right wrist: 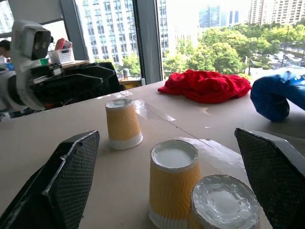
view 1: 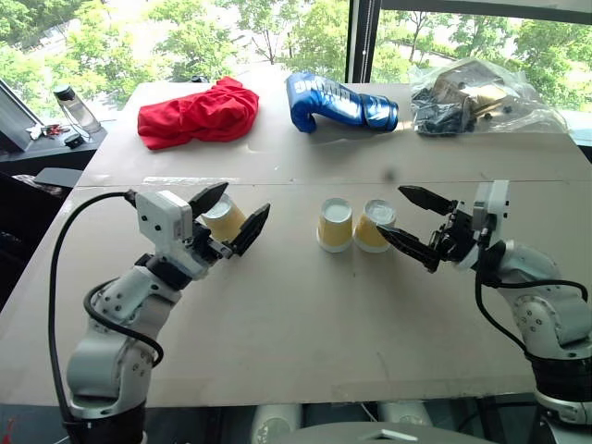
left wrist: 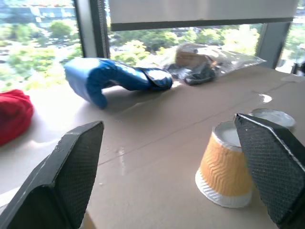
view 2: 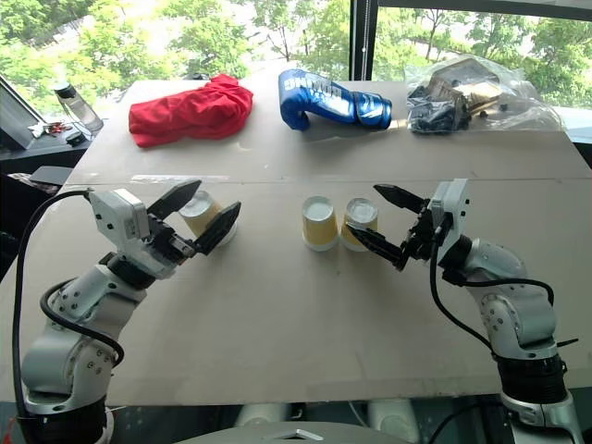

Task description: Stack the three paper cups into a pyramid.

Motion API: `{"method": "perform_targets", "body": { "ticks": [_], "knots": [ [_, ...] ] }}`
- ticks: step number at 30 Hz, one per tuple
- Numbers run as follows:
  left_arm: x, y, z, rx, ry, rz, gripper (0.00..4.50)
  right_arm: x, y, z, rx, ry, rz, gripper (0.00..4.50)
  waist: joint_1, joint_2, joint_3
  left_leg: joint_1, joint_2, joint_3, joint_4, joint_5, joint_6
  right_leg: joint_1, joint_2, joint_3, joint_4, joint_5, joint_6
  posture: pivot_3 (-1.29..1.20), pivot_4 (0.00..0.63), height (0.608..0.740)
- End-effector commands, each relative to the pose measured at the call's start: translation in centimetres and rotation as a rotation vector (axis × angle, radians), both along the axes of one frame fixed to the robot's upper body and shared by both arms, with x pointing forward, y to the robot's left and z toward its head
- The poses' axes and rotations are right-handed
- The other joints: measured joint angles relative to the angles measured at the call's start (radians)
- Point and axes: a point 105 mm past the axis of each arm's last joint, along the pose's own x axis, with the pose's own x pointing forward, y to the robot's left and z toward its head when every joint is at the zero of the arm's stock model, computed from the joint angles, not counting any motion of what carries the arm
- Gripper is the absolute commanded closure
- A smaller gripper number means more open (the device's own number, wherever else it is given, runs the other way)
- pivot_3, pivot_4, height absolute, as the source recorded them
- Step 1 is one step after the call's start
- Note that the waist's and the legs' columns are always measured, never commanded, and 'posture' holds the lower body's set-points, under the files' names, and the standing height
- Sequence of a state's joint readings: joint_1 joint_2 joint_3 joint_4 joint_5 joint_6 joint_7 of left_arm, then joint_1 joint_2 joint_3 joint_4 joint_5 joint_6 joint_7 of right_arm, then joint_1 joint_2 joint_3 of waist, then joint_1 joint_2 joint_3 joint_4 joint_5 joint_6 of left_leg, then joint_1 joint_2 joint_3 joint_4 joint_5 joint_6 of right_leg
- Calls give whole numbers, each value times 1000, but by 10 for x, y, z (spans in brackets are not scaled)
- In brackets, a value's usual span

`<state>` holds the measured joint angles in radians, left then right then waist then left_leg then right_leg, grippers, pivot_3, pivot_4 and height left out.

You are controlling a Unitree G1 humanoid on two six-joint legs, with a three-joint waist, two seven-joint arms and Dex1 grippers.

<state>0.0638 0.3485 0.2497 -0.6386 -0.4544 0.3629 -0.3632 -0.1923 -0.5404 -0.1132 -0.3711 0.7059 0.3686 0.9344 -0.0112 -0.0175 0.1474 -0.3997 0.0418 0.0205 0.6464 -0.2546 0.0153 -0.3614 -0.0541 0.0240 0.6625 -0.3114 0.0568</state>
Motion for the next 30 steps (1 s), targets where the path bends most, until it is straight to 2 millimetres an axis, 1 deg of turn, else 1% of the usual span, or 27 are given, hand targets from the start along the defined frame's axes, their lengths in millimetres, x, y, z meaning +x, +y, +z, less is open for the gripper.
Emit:
{"method": "perform_targets", "body": {
  "ticks": [1, 2, 5, 9, 12, 14, 18, 26, 28, 30],
  "knots": [
    [-6, 7, 18, 30, -107, 178, 0, -11, -7, 8, -10, -33, 56, 19, 0, 0, 0, 0, 0, 0, 0, 0, 0, 0, 0, 0, 0, 0, 0, 0, 150, 740],
    [-5, 12, 16, 28, -102, 224, 0, -12, -9, 7, -22, -34, 64, 19, 0, 0, 0, 0, 0, -1, 0, 0, 0, 0, 1, 1, 1, 0, 0, 0, 150, 740],
    [3, 30, 1, 35, -29, 349, 0, -15, -13, 6, -31, -45, 74, 19, 0, 0, 0, 2, -1, -1, 1, 0, 0, 1, 2, 1, 2, 0, 0, 0, 150, 740],
    [12, 46, -8, 69, 17, 416, 0, -19, -12, 8, -12, -48, 82, 19, 1, 0, 0, 1, -1, -1, 2, 0, 0, 1, 3, -2, 2, 0, 0, 0, 150, 740],
    [20, 47, -21, 86, 89, 370, 0, -19, -12, 6, -25, -53, 72, 19, 3, 0, 0, 1, -1, -1, 2, 0, 0, 1, 2, -3, 2, 0, 0, 0, 150, 740],
    [25, 51, -23, 84, 109, 355, 0, -20, -11, 5, -29, -54, 68, 19, 2, 0, 0, 1, -1, -1, 2, 0, 0, 1, 2, -3, 1, 0, 0, 0, 150, 740],
    [31, 45, -28, 87, 145, 281, 0, -20, -8, 7, -25, -62, 54, 19, 2, 0, 0, 1, -1, -1, 2, 0, 0, 1, 2, -3, 1, 0, 0, 0, 150, 740],
    [43, 42, -35, 136, 171, 249, 0, -22, 0, 8, -23, -64, 49, 19, 2, 0, 0, 1, -1, -1, 2, 0, 0, 1, 2, -3, 1, 0, 0, 0, 150, 740],
    [46, 43, -37, 158, 177, 248, 576, -22, 0, 8, -23, -65, 43, 0, 2, 0, 0, 1, -1, -1, 2, 0, 0, 1, 2, -3, 1, 0, 0, 0, 150, 740],
    [47, 43, -38, 158, 178, 248, 1423, -22, -1, 8, -24, -66, 41, 0, 2, 0, 0, 1, -1, -1, 2, 0, 0, 1, 2, -3, 1, 0, 0, 0, 150, 740]
  ]
}}
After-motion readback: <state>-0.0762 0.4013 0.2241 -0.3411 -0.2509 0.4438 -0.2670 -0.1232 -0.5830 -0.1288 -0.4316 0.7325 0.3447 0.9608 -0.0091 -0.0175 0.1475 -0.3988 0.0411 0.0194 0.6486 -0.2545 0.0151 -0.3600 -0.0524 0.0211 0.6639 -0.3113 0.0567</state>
